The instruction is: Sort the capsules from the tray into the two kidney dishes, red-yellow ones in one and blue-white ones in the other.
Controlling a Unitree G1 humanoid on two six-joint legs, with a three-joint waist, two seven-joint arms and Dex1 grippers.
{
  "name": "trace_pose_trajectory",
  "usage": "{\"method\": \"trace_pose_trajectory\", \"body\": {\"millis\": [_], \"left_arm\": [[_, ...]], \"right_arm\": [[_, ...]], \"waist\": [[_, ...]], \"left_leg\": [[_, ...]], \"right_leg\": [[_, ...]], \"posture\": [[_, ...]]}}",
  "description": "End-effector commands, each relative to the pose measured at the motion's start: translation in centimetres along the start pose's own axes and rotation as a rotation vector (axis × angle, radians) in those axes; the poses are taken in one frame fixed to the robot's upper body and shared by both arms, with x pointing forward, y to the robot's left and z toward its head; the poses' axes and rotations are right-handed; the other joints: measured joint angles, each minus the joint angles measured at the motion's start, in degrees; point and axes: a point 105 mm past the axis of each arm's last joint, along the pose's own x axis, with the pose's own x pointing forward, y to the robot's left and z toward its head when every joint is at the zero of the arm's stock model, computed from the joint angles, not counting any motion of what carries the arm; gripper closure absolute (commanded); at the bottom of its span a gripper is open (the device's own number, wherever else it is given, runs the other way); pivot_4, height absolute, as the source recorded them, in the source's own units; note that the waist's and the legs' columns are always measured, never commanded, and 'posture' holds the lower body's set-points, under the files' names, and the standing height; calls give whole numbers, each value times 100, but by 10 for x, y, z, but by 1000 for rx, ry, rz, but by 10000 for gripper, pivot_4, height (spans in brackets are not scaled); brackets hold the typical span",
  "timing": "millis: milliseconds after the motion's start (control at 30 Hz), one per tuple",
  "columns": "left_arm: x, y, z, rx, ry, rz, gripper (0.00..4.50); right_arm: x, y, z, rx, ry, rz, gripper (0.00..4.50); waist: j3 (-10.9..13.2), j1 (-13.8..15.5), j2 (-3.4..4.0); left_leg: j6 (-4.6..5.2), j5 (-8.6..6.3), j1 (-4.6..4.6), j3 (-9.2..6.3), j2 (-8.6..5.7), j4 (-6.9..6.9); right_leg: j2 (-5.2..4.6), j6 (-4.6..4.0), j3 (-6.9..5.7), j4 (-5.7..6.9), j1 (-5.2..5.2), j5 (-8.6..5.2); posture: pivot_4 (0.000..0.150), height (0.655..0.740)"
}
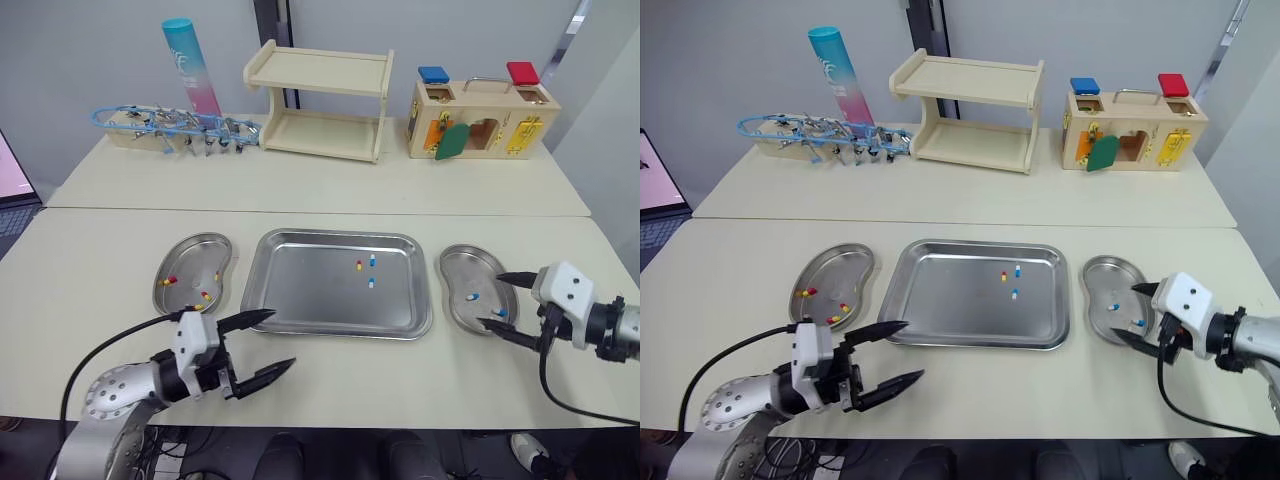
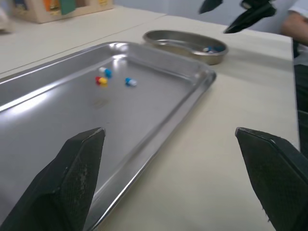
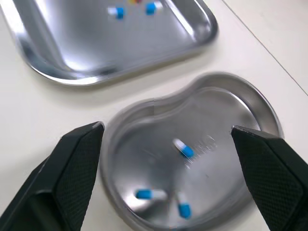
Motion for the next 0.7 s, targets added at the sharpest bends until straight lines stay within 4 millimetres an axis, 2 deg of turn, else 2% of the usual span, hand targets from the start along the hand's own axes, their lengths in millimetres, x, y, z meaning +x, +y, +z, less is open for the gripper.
{"method": "trace_pose_trajectory", "body": {"millis": [33,167,400,533,700], "left_arm": [[-33,26,3,-19,23,206,0],[-87,54,-9,-31,89,466,0],[-166,91,-24,-55,154,879,0],[-186,95,-30,-78,165,995,0],[-205,94,-33,-132,142,1060,0]], "right_arm": [[-6,19,26,-46,-138,16,201],[-8,31,19,-25,-172,-56,201],[-22,45,-13,-3,-147,-150,201],[-32,36,-28,29,-114,-200,201],[-44,19,-44,95,-67,-250,201]], "waist": [[1,4,1],[0,9,-2],[-2,5,-5],[-5,5,-10],[-6,6,-11]], "left_leg": [[0,0,2,1,1,0],[0,0,5,0,0,1],[-1,0,7,0,0,0],[-1,0,9,2,0,-1],[-1,0,10,2,0,-2]], "right_leg": [[0,0,1,0,1,0],[0,0,-1,-1,5,0],[0,-1,-1,-2,6,-1],[0,-1,-1,-2,6,-1],[0,-2,0,-1,7,-1]], "posture": [[1500,7400],[1500,7400],[1500,7400],[1500,7400],[1500,7400]]}}
